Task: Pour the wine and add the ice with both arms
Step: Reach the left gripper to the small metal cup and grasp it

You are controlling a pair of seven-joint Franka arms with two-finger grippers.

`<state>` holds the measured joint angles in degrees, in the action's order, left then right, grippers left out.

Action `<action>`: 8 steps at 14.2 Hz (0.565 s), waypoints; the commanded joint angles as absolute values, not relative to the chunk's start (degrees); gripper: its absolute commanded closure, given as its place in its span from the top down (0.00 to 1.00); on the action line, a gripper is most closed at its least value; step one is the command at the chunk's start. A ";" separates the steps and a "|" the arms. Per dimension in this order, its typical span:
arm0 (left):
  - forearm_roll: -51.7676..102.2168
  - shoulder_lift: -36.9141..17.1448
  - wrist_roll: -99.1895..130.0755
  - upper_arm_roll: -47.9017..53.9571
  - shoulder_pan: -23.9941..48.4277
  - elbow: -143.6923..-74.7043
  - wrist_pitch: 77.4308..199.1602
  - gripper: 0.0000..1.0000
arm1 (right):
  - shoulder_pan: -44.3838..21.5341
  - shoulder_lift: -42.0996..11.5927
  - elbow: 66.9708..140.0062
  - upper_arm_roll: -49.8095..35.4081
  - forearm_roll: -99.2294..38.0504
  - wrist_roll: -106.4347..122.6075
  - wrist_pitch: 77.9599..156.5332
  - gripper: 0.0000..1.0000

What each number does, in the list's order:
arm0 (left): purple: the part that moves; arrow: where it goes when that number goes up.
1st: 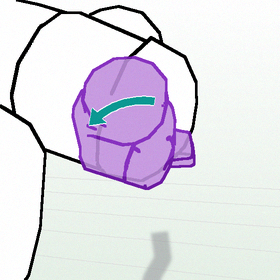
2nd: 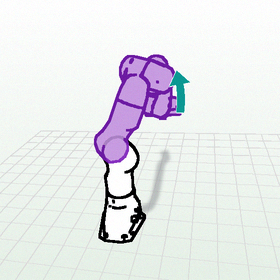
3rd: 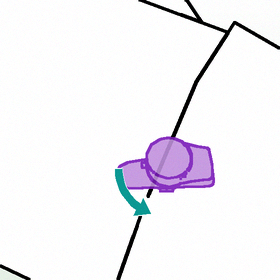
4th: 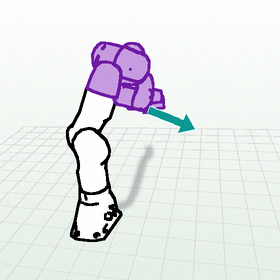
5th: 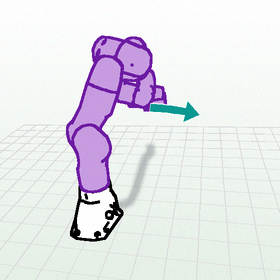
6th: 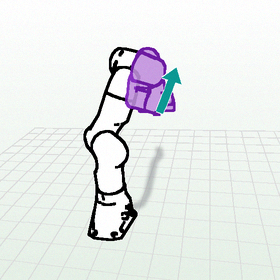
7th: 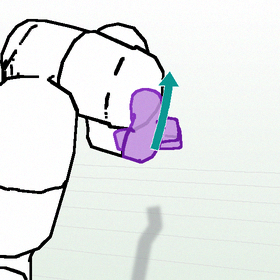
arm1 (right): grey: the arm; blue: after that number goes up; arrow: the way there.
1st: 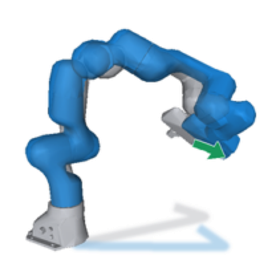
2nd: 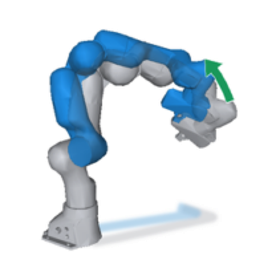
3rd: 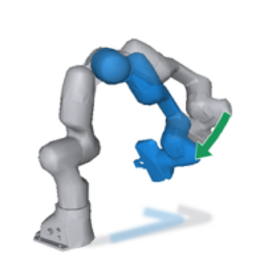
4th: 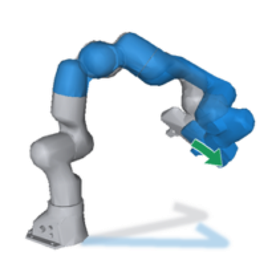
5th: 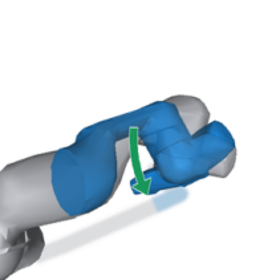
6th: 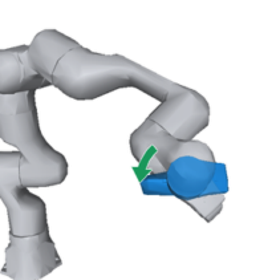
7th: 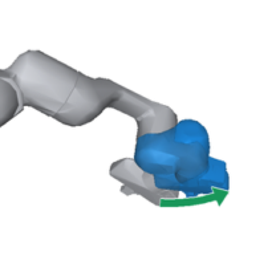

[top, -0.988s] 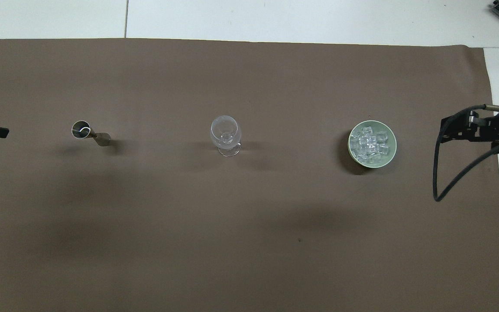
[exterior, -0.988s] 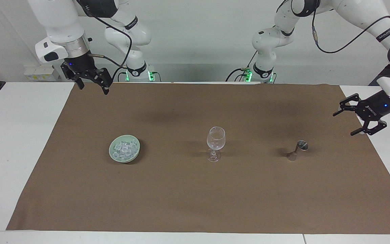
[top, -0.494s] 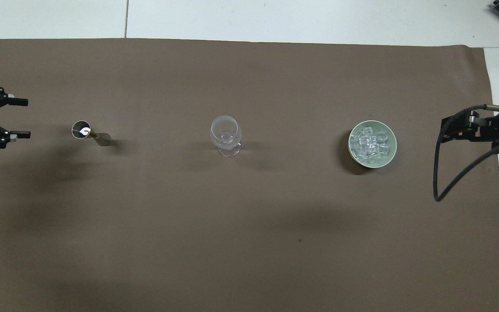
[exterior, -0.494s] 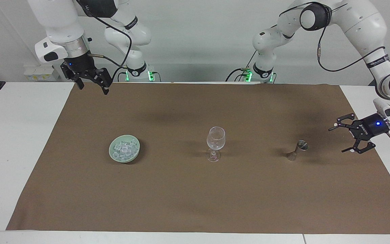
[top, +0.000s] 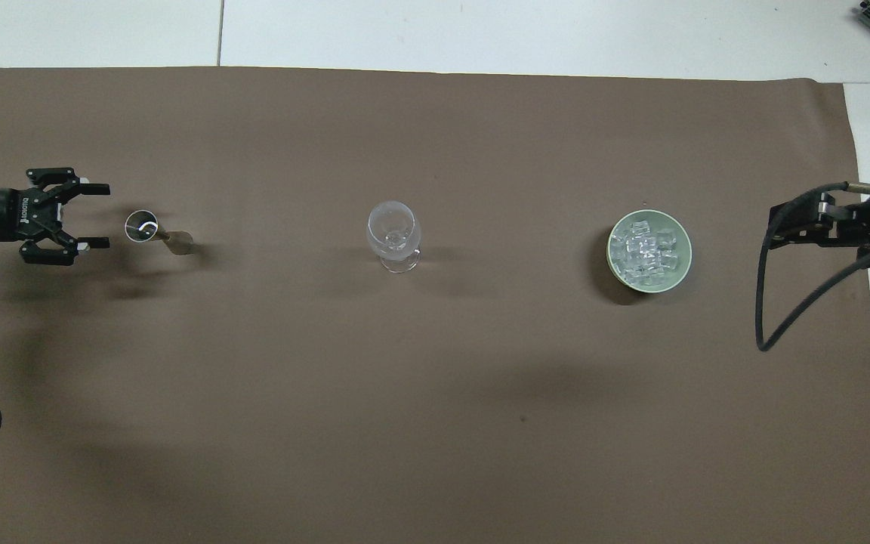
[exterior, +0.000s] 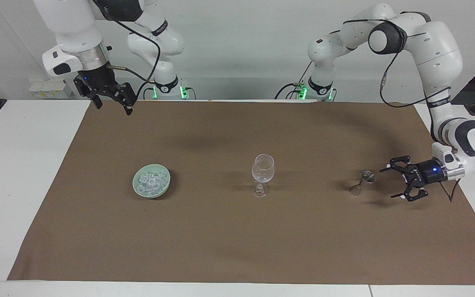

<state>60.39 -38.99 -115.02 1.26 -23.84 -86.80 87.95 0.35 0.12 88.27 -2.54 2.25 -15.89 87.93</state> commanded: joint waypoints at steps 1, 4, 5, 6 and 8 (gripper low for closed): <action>63.88 -42.53 -119.25 4.65 -26.72 -86.66 86.40 1.00 | 1.14 -0.44 87.19 -2.64 0.88 -14.41 87.36 1.00; 66.18 -44.73 -122.95 5.97 -27.16 -86.84 84.11 1.00 | 1.14 -0.44 87.19 -2.55 0.88 -14.41 87.36 1.00; 67.05 -45.00 -124.96 6.59 -27.25 -87.01 84.02 1.00 | 1.14 -0.44 87.19 -2.64 0.88 -14.41 87.36 1.00; 68.02 -45.44 -127.50 6.94 -27.25 -87.36 83.68 1.00 | 1.14 -0.44 87.19 -2.64 0.88 -14.41 87.36 1.00; 69.43 -46.32 -130.33 7.82 -27.33 -87.45 83.06 1.00 | 1.14 -0.44 87.19 -2.55 0.88 -14.41 87.36 1.00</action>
<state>67.45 -45.51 -126.67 6.50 -26.14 -86.91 84.52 0.35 0.12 88.27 -2.54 2.25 -15.89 87.93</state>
